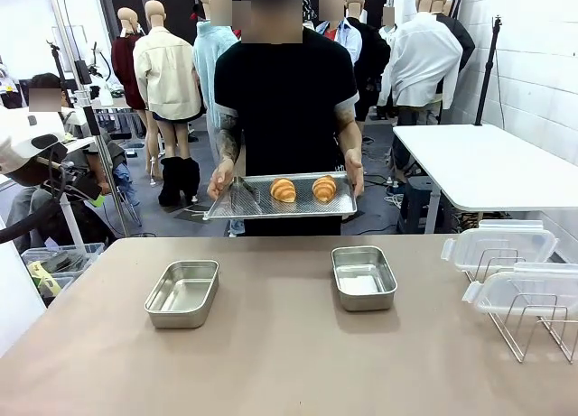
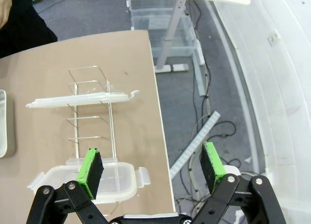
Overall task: Place the bread in airtight containers.
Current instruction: Lift both Airtight Container.
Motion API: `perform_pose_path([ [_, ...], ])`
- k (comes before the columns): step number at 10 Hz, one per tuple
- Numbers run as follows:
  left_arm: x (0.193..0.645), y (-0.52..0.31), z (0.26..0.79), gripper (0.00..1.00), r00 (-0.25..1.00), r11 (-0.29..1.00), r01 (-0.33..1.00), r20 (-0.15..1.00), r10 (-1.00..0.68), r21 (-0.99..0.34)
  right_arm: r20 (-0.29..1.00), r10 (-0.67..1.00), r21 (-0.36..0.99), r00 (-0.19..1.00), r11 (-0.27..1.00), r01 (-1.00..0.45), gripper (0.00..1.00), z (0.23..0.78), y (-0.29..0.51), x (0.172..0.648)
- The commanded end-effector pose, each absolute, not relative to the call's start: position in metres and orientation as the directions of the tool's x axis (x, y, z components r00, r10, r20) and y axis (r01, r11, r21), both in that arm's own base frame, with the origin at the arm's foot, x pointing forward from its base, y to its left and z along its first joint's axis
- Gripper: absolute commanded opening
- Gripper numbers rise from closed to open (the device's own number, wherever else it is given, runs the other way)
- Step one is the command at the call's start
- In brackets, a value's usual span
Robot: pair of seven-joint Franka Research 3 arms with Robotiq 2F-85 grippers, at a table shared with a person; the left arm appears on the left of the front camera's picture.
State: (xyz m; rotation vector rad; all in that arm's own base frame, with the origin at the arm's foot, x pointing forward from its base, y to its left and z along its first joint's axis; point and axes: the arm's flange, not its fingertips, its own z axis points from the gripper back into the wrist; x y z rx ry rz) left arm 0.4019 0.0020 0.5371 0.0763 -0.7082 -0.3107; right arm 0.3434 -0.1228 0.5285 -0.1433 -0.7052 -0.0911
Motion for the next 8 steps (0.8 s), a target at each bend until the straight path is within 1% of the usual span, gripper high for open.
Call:
perform_pose_path([
  [1, 0.401, 0.004, 0.538, 1.0, 0.714, 0.951, 0.254, 0.629, -0.308, 0.178, 0.645, -0.03, -0.098, 0.763, 0.988, 0.122, 1.0, 0.526, -0.121, 0.344],
  [4, 0.402, 0.002, 0.537, 1.0, 0.716, 0.951, 0.255, 0.628, -0.306, 0.173, 0.651, -0.035, -0.1, 0.758, 0.986, 0.132, 1.0, 0.529, -0.123, 0.343],
  [5, 0.407, -0.023, 0.537, 1.0, 0.705, 0.945, 0.279, 0.631, -0.323, 0.173, 0.653, 0.019, -0.133, 0.758, 0.987, 0.09, 1.0, 0.55, -0.09, 0.358],
  [6, 0.411, -0.043, 0.539, 1.0, 0.704, 0.946, 0.281, 0.636, -0.317, 0.16, 0.657, 0.095, -0.139, 0.748, 0.99, -0.004, 1.0, 0.572, -0.054, 0.373],
  [7, 0.414, -0.058, 0.539, 1.0, 0.704, 0.949, 0.274, 0.639, -0.31, 0.158, 0.625, 0.149, -0.133, 0.766, 0.988, -0.084, 1.0, 0.586, -0.016, 0.39],
  [8, 0.418, -0.068, 0.536, 1.0, 0.715, 0.954, 0.259, 0.634, -0.295, 0.151, 0.56, 0.192, -0.125, 0.806, 0.981, -0.146, 1.0, 0.588, 0.019, 0.411],
])
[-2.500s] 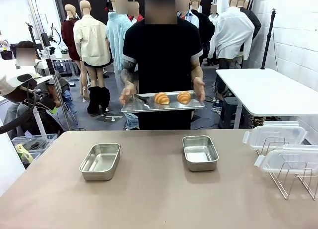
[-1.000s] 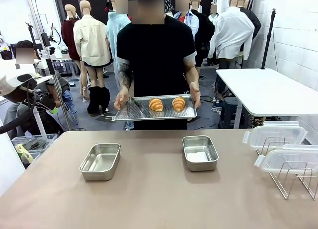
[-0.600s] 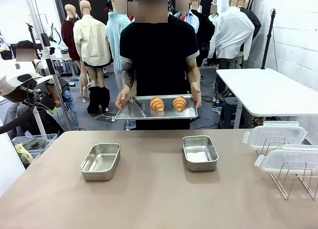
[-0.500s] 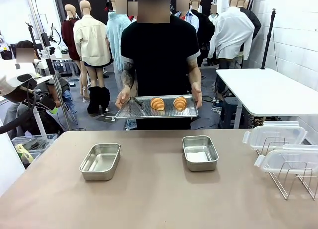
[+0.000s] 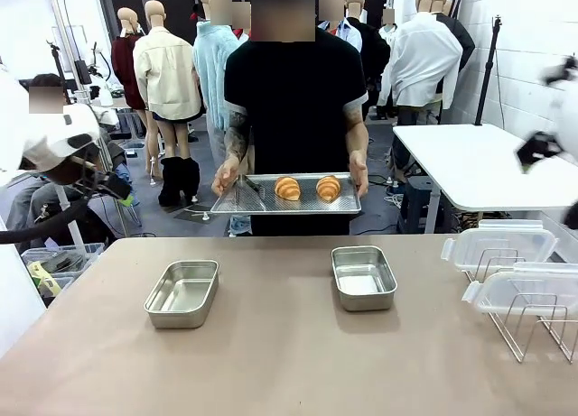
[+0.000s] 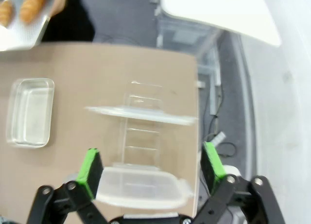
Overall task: Place the bread in airtight containers.
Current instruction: Lift both Airtight Container.
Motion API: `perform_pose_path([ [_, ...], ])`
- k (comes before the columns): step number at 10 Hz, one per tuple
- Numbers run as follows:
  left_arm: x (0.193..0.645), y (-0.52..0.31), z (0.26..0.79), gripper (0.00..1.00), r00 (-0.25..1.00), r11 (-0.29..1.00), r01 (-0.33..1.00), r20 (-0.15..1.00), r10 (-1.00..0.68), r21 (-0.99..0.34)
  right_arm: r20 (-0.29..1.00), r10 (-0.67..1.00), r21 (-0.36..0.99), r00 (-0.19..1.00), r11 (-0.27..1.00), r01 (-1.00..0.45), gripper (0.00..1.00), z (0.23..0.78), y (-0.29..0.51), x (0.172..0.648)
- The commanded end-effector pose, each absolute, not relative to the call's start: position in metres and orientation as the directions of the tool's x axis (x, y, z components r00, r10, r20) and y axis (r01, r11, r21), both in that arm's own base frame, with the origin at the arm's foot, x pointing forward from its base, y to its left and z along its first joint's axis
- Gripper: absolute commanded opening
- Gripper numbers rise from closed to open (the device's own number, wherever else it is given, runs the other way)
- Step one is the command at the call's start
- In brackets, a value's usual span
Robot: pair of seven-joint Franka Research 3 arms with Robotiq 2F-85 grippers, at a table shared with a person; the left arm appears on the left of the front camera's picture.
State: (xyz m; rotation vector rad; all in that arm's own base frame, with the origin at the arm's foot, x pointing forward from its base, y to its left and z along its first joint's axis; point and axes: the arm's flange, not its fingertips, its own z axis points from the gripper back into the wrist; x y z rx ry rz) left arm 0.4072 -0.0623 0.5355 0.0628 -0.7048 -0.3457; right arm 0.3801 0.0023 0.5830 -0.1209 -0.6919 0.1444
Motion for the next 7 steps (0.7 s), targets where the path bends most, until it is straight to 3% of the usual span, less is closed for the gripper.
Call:
perform_pose_path([
  [1, 0.43, -0.075, 0.524, 1.0, 0.749, 0.963, 0.249, 0.608, -0.261, 0.106, 0.466, 0.145, -0.112, 0.873, 0.988, -0.105, 1.0, 0.572, 0.053, 0.446],
  [3, 0.442, -0.072, 0.487, 1.0, 0.83, 0.99, 0.142, 0.544, -0.128, 0.016, 0.266, 0.169, -0.055, 0.949, 0.986, -0.16, 1.0, 0.514, 0.089, 0.483],
  [5, 0.445, -0.077, 0.442, 1.0, 0.833, 0.985, 0.145, 0.548, -0.072, -0.092, 0.151, 0.124, -0.002, 0.981, 0.992, -0.125, 1.0, 0.467, 0.1, 0.502],
  [7, 0.438, -0.082, 0.427, 1.0, 0.861, 0.993, 0.105, 0.505, -0.062, -0.058, 0.162, 0.08, 0.051, 0.984, 0.995, -0.089, 1.0, 0.455, 0.103, 0.495],
])
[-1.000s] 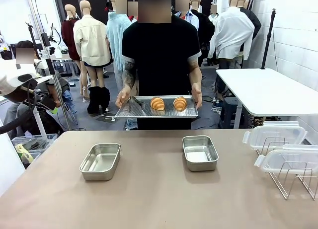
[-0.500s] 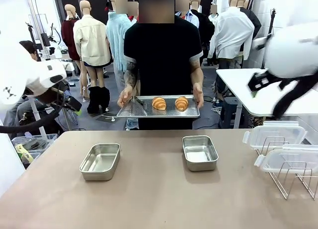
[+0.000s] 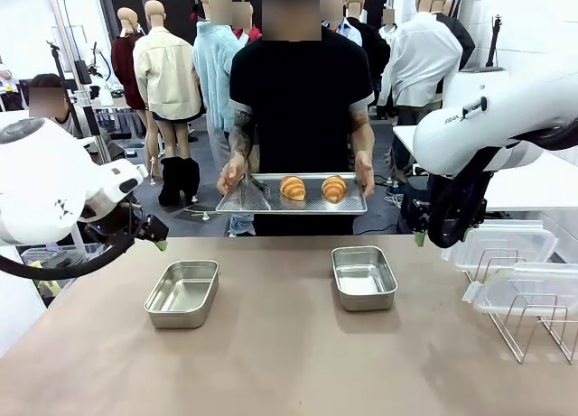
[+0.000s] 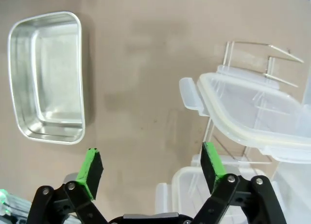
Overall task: Place the bread in airtight containers.
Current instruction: Lift both Airtight Container.
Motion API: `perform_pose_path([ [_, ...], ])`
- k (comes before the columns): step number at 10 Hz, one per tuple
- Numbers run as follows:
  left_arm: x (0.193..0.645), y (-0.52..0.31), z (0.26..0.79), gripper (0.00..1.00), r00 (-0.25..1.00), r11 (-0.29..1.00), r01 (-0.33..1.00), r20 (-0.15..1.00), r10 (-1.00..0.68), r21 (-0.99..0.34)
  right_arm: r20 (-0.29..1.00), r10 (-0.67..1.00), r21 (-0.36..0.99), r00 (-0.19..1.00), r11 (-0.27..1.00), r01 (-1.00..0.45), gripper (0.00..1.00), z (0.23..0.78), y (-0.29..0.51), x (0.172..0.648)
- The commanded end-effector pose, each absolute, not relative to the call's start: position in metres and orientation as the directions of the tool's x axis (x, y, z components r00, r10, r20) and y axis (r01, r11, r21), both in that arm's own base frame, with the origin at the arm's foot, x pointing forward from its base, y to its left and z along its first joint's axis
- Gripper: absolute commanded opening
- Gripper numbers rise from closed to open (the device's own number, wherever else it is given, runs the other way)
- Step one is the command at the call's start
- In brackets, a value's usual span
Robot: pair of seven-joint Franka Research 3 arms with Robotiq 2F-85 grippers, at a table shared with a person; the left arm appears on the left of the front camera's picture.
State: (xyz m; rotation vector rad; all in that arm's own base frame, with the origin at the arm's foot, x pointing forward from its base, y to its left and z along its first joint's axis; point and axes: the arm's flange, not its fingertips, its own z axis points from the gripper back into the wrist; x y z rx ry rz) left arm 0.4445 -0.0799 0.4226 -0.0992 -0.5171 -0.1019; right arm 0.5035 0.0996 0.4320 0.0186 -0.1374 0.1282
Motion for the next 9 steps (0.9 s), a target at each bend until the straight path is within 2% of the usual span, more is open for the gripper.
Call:
perform_pose_path([
  [1, 0.446, -0.076, 0.435, 1.0, 0.856, 0.99, 0.13, 0.51, -0.081, -0.061, 0.151, 0.15, -0.02, 0.977, 0.989, -0.149, 1.0, 0.437, 0.1, 0.502],
  [4, 0.445, -0.081, 0.425, 1.0, 0.862, 0.99, 0.124, 0.502, -0.074, -0.068, 0.142, 0.133, 0.005, 0.981, 0.991, -0.135, 1.0, 0.434, 0.1, 0.503],
  [7, 0.47, -0.086, 0.398, 1.0, 0.887, 0.99, 0.091, 0.461, -0.03, -0.111, 0.18, 0.251, 0.051, 0.951, 0.963, -0.264, 1.0, 0.412, 0.151, 0.531],
  [9, 0.477, -0.091, 0.382, 1.0, 0.906, 0.992, 0.082, 0.421, -0.036, -0.094, 0.149, 0.279, 0.044, 0.949, 0.957, -0.288, 1.0, 0.394, 0.17, 0.544],
])
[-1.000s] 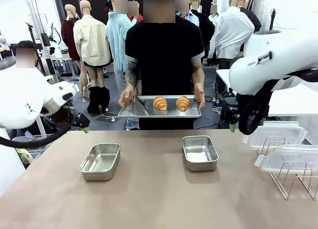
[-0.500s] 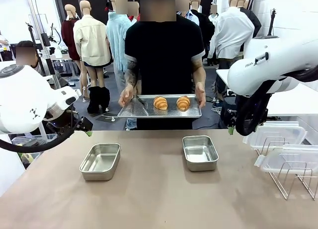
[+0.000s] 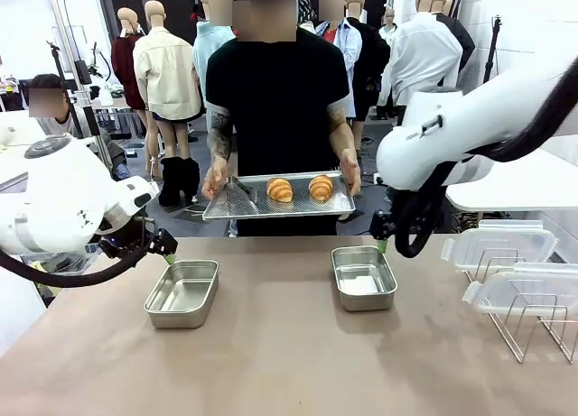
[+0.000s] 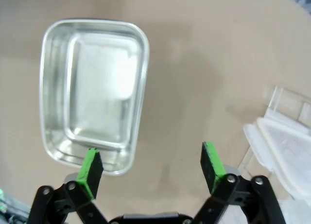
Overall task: Place the bread in airtight containers.
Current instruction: Lift both Airtight Container.
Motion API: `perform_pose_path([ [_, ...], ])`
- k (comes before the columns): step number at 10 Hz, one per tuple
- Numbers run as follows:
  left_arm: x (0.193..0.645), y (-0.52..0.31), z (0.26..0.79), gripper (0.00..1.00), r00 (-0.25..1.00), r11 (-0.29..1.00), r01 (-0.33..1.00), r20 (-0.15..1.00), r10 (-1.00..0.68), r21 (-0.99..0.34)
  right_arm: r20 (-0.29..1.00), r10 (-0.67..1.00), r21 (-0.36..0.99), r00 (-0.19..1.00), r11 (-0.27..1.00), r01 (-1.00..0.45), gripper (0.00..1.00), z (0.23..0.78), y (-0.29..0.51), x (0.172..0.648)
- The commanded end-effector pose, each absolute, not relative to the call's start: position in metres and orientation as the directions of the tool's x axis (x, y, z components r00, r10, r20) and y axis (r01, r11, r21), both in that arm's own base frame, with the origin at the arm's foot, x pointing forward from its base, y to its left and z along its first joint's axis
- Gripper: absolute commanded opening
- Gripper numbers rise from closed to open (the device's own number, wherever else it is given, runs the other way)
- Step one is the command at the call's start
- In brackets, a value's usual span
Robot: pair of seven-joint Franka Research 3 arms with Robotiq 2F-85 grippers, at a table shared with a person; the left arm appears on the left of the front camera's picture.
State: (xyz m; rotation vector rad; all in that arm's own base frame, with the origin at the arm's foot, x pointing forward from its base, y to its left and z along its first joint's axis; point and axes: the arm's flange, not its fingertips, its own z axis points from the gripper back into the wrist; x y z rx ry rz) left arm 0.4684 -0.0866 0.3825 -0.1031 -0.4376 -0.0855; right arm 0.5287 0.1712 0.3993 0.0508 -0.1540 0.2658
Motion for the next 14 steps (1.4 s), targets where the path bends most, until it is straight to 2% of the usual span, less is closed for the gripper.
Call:
perform_pose_path([
  [1, 0.483, -0.093, 0.372, 1.0, 0.918, 0.99, 0.084, 0.396, -0.034, -0.11, 0.119, 0.29, 0.044, 0.95, 0.954, -0.297, 1.0, 0.378, 0.177, 0.553],
  [3, 0.499, -0.097, 0.35, 1.0, 0.939, 0.991, 0.065, 0.344, -0.021, -0.116, 0.178, 0.272, 0.035, 0.946, 0.959, -0.282, 1.0, 0.352, 0.187, 0.569],
  [7, 0.515, -0.1, 0.325, 1.0, 0.961, 0.994, 0.045, 0.275, -0.017, -0.097, 0.104, 0.241, 0.032, 0.965, 0.969, -0.245, 1.0, 0.327, 0.181, 0.583],
  [9, 0.521, -0.101, 0.314, 1.0, 0.971, 0.996, 0.029, 0.238, -0.008, -0.087, 0.106, 0.229, 0.014, 0.968, 0.973, -0.231, 1.0, 0.324, 0.183, 0.576],
  [10, 0.521, -0.102, 0.312, 0.84, 0.971, 0.996, 0.036, 0.237, -0.016, -0.08, 0.11, 0.228, 0.006, 0.967, 0.973, -0.23, 0.82, 0.324, 0.184, 0.574],
  [14, 0.517, -0.103, 0.318, 0.05, 0.969, 0.998, 0.029, 0.248, -0.012, -0.065, 0.103, 0.215, 0.009, 0.971, 0.976, -0.217, 0.04, 0.321, 0.182, 0.575],
])
